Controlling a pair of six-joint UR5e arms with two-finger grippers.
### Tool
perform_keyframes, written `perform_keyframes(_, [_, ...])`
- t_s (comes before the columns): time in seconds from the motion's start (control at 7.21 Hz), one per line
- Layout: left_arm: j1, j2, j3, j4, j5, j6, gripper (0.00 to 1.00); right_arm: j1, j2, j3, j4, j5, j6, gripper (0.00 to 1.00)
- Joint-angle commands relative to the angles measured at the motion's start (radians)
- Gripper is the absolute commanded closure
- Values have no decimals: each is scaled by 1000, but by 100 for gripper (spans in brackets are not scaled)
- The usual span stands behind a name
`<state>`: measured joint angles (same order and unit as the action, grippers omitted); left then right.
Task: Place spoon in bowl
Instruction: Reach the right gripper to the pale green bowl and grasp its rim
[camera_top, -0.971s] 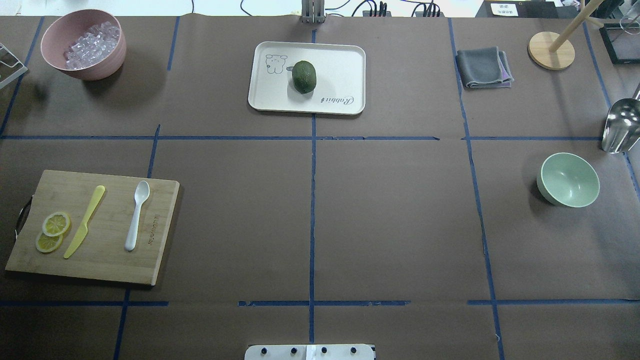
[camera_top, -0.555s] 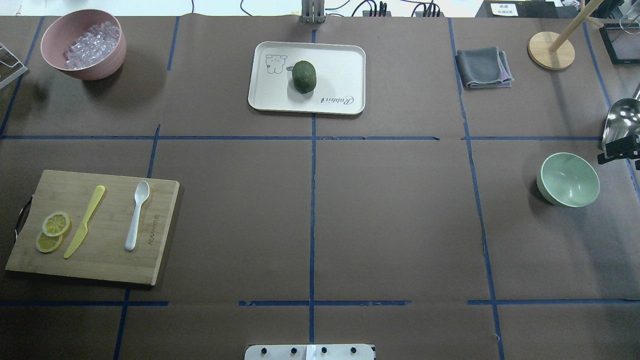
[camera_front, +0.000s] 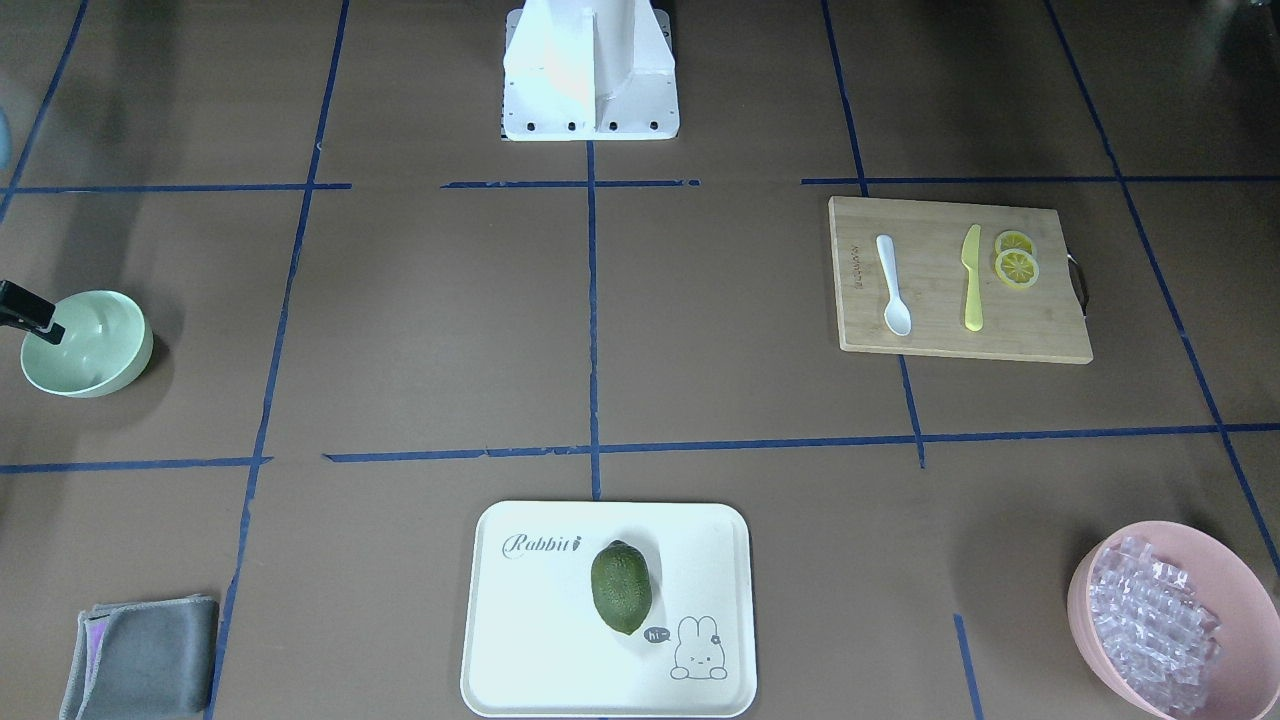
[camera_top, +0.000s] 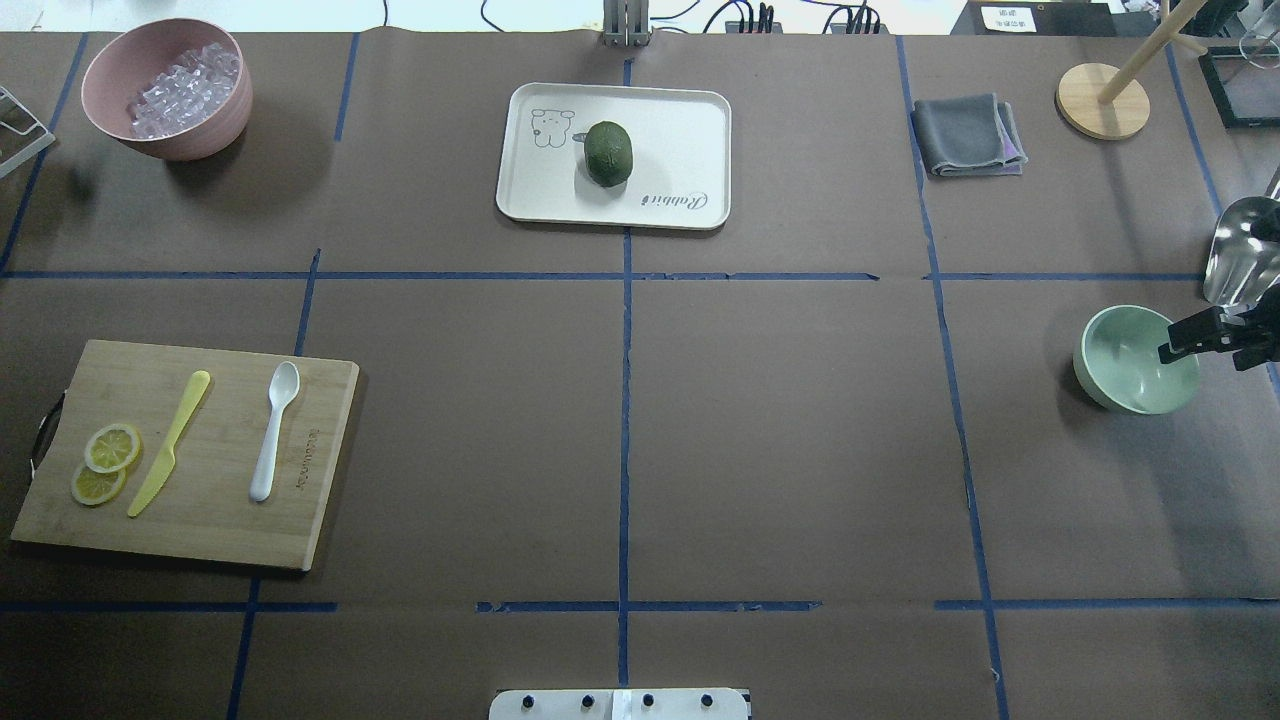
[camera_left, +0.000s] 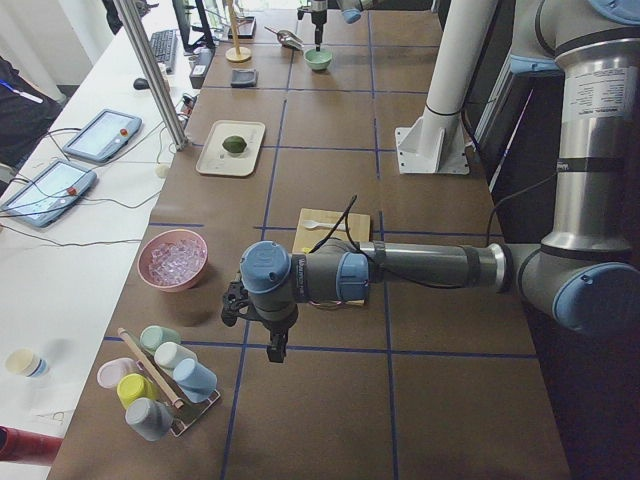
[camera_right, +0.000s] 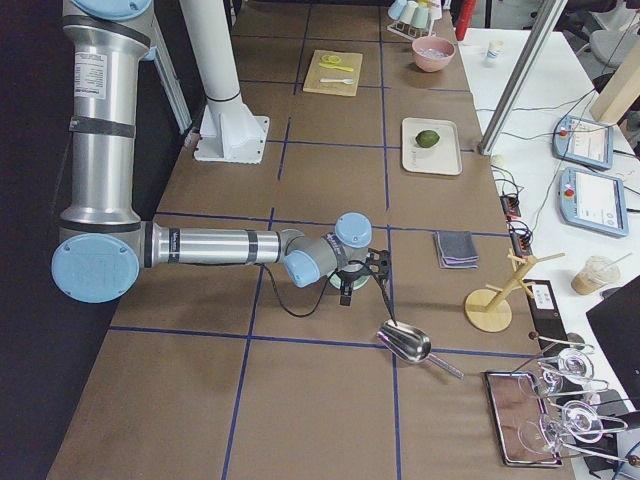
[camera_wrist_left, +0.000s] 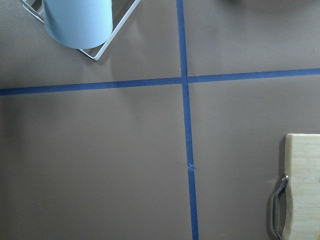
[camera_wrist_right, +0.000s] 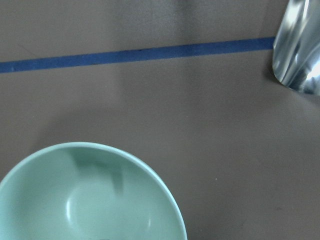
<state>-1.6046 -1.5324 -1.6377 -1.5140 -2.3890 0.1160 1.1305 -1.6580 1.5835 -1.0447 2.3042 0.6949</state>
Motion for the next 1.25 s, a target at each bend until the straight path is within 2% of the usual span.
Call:
perform_keyframes(0.0, [0,0,-1,0,1,1,0,-11,4,-7,0,0,0,28])
perform_keyframes(0.14, [0,0,-1,0,1,1,0,-11,4,-7,2,0,-3,66])
perform_keyframes(0.28, [0,0,-1,0,1,1,0,-9,3,-8,17,3,-12,96])
perform_keyframes(0.42, [0,0,-1,0,1,1,0,-9,3,-19,43,3,-11,100])
perform_keyframes(0.69, [0,0,-1,0,-2,-1,0,-2,4,2,49,21,-6,100])
perform_keyframes(0.97, [0,0,-2,0,-6,-1,0,75,6,119,36,130,2,100])
perform_keyframes(1.11, [0,0,-1,0,-6,-1,0,80,21,192,-45,138,8,100])
